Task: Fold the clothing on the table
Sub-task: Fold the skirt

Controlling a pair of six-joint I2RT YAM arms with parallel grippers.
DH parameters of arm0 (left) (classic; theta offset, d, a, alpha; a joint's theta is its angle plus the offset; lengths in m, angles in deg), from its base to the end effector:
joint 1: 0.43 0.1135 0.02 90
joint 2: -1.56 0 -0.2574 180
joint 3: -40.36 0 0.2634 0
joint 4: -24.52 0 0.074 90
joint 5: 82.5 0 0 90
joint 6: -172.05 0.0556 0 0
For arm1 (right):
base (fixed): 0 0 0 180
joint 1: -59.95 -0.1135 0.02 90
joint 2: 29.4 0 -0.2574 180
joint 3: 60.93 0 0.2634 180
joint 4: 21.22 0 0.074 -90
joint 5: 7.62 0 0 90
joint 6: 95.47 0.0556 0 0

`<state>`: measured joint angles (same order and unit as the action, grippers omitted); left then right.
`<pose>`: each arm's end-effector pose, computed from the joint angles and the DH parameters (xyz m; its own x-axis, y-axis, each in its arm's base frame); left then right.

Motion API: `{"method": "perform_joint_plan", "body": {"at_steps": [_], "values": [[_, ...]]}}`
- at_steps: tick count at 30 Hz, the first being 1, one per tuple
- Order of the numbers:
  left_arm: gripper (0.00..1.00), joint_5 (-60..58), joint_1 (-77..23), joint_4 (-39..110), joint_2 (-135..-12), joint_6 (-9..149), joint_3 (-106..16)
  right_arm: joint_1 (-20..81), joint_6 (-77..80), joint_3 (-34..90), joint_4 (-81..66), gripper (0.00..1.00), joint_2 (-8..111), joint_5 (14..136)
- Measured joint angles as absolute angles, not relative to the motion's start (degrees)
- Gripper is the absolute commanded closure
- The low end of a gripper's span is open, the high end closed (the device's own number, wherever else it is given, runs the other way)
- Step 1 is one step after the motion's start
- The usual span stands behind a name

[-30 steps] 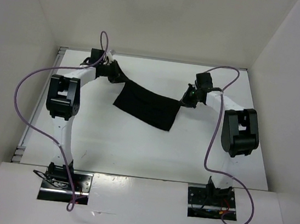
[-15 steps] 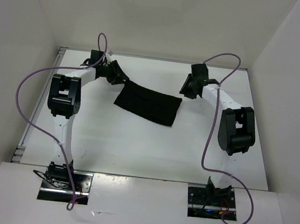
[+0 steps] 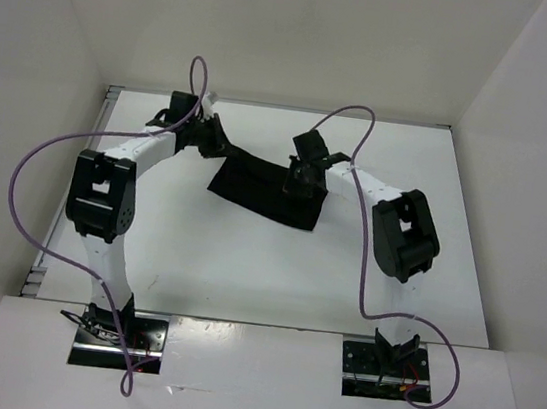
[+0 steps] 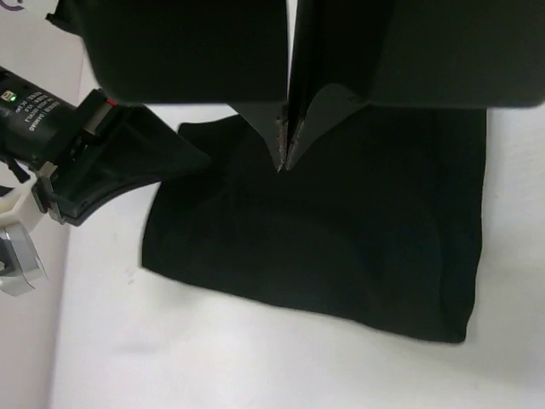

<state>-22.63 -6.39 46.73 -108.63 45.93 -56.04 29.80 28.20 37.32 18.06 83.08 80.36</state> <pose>0.4580 -0.0759 0.2205 -0.7633 -0.4329 -0.4796 0.0542 0.6968 -0.7152 0.3888 0.2281 0.1824 -0.8669 0.1372 -0.4792 -0.0474 0.9343 0.3533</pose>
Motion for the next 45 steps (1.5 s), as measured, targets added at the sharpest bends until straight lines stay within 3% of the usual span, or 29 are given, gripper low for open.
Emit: {"method": "perform_joint_plan", "body": {"at_steps": [10,16,22,26,27,30,33,38,41,43,45], "values": [[1.00,-22.02,-7.90,48.76,-122.27,47.22,-56.48,29.95,28.79,37.16,17.57,1.00,90.49,76.16],[1.00,-19.68,-9.65,48.41,-120.11,47.81,-53.64,30.30,29.42,33.32,15.13,1.00,88.79,74.28],[1.00,-19.74,-13.58,51.58,-109.95,48.64,-40.05,30.30,29.38,23.88,17.60,1.00,81.71,72.80],[0.99,-20.33,-16.14,58.03,-104.57,48.97,-34.41,30.23,28.50,21.19,23.45,0.90,78.06,73.24],[0.99,-20.55,-16.27,59.38,-104.20,49.08,-34.47,30.23,27.98,21.32,24.94,0.75,77.58,73.39],[0.98,-20.90,-15.94,62.38,-103.83,49.10,-36.83,30.23,26.80,24.22,28.55,0.63,76.77,72.91],[0.98,-20.95,-15.83,62.90,-103.58,49.06,-40.96,30.23,25.60,30.13,29.03,0.63,76.81,71.82],[0.96,-22.39,-15.64,61.63,-103.54,48.84,-45.40,30.15,23.85,40.49,27.98,0.84,79.19,70.15],[0.96,-22.91,-15.88,61.63,-103.54,48.62,-45.55,29.71,23.24,44.07,27.02,0.84,83.91,68.91],[0.96,-23.26,-16.20,61.57,-103.52,48.62,-45.20,29.18,23.08,44.53,26.95,0.73,86.93,68.16],[0.96,-23.72,-16.60,61.48,-103.39,48.51,-44.35,28.57,22.78,44.51,27.30,0.72,89.88,67.64]]}}
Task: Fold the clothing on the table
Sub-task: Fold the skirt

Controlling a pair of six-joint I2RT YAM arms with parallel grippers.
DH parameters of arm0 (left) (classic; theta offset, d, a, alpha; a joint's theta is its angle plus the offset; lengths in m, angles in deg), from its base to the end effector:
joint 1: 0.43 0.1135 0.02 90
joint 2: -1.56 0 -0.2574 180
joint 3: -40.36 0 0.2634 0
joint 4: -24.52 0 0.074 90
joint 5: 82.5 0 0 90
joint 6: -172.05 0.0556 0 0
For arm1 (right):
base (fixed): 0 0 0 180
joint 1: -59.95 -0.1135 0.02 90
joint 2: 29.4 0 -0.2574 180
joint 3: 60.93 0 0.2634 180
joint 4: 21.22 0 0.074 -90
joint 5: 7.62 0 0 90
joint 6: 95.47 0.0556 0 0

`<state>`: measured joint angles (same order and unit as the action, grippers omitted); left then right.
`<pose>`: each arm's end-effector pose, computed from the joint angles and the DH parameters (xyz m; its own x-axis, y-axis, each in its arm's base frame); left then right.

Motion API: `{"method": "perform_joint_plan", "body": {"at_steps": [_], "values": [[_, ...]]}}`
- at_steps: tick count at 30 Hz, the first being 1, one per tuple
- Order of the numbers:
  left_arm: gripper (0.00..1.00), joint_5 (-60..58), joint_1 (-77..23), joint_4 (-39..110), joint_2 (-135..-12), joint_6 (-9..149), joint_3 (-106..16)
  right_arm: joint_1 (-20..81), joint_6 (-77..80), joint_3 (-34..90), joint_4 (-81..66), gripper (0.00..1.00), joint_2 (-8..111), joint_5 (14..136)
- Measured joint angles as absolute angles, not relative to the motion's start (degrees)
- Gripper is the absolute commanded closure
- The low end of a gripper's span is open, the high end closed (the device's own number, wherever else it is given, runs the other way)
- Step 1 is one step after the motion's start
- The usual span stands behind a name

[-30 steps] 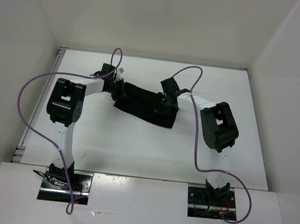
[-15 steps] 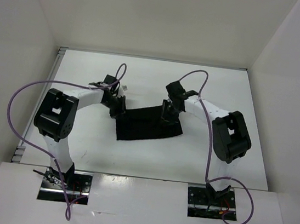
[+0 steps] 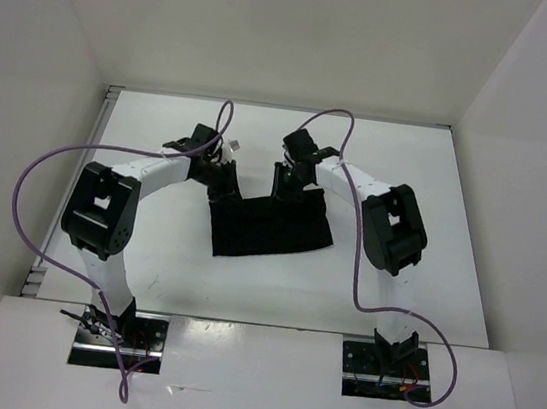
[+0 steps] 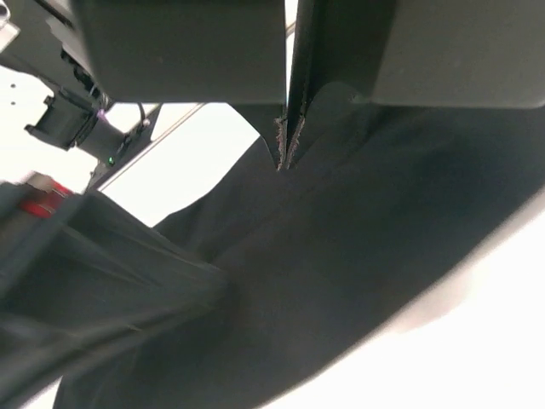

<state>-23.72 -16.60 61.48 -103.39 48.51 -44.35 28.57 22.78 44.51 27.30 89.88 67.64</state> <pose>0.3756 -0.1389 0.1689 -0.9535 -0.2155 -0.2108 -0.0228 0.7488 -0.6624 0.3861 0.2521 0.1618 -0.9523 -0.0446 -0.3020 -0.1744 0.8915 0.4181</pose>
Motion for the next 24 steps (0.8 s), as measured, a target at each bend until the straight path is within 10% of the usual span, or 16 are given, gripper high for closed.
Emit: {"method": "perform_joint_plan", "body": {"at_steps": [24], "values": [[0.96,-22.32,-25.73,66.55,-113.01,52.03,-44.98,27.83,22.19,49.01,27.21,0.80,98.41,63.90]]}}
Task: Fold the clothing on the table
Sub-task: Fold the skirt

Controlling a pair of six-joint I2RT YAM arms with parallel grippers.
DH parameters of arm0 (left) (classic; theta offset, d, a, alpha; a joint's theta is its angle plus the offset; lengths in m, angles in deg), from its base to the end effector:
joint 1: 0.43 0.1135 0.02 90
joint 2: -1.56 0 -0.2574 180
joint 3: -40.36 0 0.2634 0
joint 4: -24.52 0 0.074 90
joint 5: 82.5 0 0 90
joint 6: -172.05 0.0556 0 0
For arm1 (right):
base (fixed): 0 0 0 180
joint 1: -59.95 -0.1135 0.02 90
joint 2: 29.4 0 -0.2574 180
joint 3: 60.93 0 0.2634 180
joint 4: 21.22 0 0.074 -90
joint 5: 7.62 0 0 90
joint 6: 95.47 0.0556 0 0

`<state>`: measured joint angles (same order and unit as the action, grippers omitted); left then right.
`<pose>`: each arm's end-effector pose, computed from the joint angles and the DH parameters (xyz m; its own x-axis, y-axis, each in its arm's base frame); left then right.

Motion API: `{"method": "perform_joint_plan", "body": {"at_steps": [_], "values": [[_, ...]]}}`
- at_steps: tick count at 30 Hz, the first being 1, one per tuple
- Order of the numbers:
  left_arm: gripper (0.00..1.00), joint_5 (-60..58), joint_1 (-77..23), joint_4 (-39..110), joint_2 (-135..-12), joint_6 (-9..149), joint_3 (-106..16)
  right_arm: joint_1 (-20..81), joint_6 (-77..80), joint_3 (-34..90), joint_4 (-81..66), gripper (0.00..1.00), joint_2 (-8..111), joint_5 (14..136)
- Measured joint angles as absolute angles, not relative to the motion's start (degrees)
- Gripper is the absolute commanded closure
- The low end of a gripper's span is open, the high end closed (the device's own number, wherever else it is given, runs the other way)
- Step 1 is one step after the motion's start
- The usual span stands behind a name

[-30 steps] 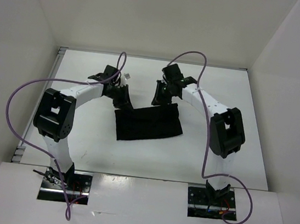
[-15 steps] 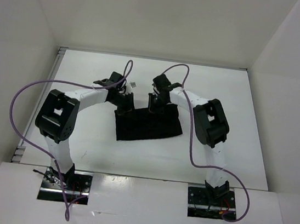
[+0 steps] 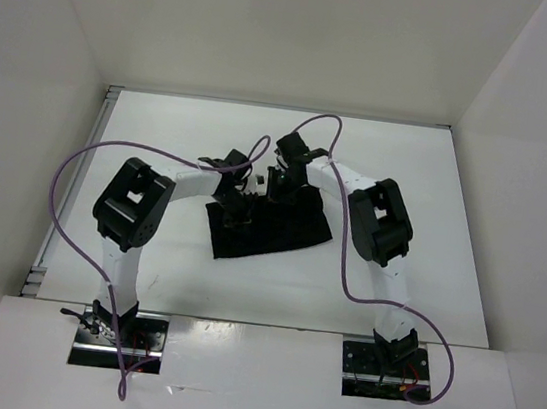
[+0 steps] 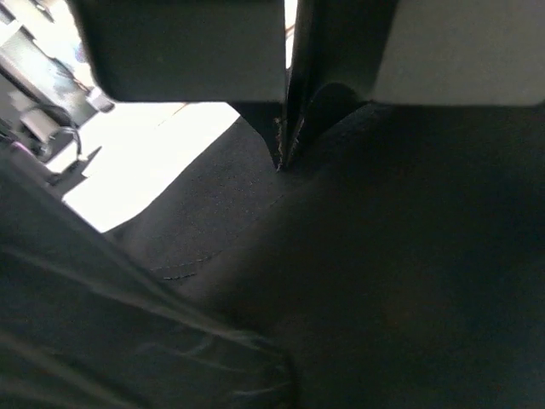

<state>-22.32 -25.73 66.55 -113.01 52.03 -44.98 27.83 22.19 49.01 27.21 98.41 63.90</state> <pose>0.3463 -0.1943 0.1032 -0.9991 -0.0079 -0.0426 0.0178 0.8225 -0.5685 0.3967 0.2698 0.1200 -0.9711 -0.0898 -0.2213 -0.1822 0.8775 0.4437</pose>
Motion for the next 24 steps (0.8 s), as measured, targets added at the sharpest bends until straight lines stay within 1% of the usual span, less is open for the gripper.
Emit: {"method": "perform_joint_plan", "body": {"at_steps": [6,13,18,19,20,23,24], "values": [[0.98,-16.92,-28.68,66.75,-111.69,51.85,-45.31,27.83,23.43,51.24,27.43,0.80,99.96,63.73],[0.98,-13.17,-29.62,67.49,-110.99,48.64,-45.36,29.90,25.25,60.51,28.59,0.80,105.58,63.75],[0.98,-11.50,-30.76,67.45,-110.56,50.21,-45.47,32.35,27.00,68.11,26.69,0.80,110.38,65.43],[0.98,-11.09,-31.00,67.49,-110.43,50.45,-45.47,32.96,27.15,68.94,25.81,0.78,110.89,65.89],[0.98,-10.78,-31.13,67.49,-110.38,50.61,-45.47,33.56,27.17,69.03,25.40,0.69,110.97,66.39],[0.98,-10.26,-31.33,67.77,-110.19,50.69,-45.57,35.17,26.25,68.73,25.27,0.63,109.99,68.51],[0.98,-10.06,-31.42,67.93,-110.16,50.80,-45.68,35.74,25.55,68.00,25.38,0.59,109.25,69.63]]}}
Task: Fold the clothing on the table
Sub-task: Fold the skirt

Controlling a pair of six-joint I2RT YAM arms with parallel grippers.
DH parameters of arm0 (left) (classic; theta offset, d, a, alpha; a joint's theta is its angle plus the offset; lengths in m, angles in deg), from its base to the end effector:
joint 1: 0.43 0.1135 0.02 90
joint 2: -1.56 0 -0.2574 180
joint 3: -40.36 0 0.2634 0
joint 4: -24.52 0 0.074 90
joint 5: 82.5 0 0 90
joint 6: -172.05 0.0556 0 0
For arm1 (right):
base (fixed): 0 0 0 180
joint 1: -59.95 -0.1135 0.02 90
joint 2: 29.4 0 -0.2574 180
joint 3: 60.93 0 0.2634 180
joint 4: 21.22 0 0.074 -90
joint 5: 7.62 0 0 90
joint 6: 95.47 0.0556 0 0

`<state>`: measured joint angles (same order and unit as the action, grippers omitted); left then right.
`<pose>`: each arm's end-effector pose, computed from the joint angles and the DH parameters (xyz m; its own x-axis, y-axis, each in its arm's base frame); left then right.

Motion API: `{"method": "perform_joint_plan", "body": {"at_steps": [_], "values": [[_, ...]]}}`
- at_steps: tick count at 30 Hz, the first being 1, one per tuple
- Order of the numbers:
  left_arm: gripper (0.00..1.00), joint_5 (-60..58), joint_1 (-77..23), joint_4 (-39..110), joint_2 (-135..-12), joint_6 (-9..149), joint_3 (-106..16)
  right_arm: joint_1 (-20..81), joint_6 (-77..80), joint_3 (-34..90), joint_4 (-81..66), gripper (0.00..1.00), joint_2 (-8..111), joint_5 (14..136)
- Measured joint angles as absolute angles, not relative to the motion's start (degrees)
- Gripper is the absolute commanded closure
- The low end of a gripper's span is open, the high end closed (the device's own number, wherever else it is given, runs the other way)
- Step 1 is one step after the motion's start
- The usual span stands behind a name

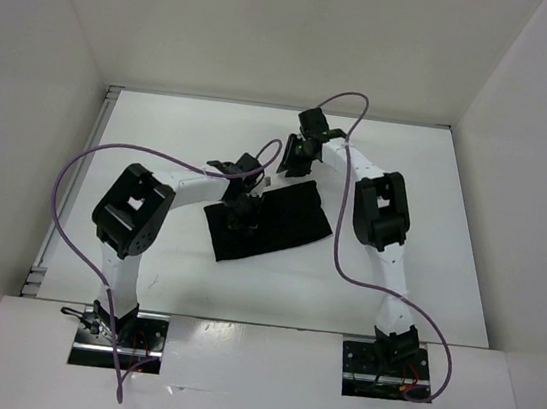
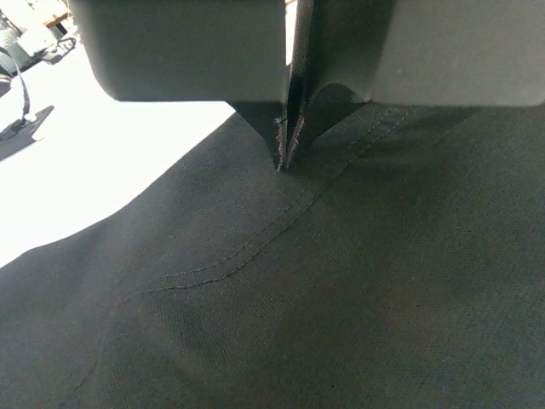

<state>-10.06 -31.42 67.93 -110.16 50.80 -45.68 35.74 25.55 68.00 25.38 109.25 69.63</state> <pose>0.3325 -0.2193 0.1198 -0.9872 0.0160 -0.1589 0.0832 0.9008 -0.4261 0.4911 0.2343 0.1324 -0.9141 0.1401 -0.3806 -0.0473 0.8952 0.4432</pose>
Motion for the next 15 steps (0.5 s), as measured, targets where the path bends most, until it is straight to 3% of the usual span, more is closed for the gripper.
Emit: {"method": "perform_joint_plan", "body": {"at_steps": [6,15], "values": [[0.93,-7.90,-31.46,71.62,-109.42,52.36,-48.35,40.94,20.81,55.70,26.30,0.43,96.77,72.32],[0.91,-7.31,-28.79,73.04,-109.38,55.02,-60.28,52.44,13.71,38.85,25.79,0.39,80.57,67.90]]}}
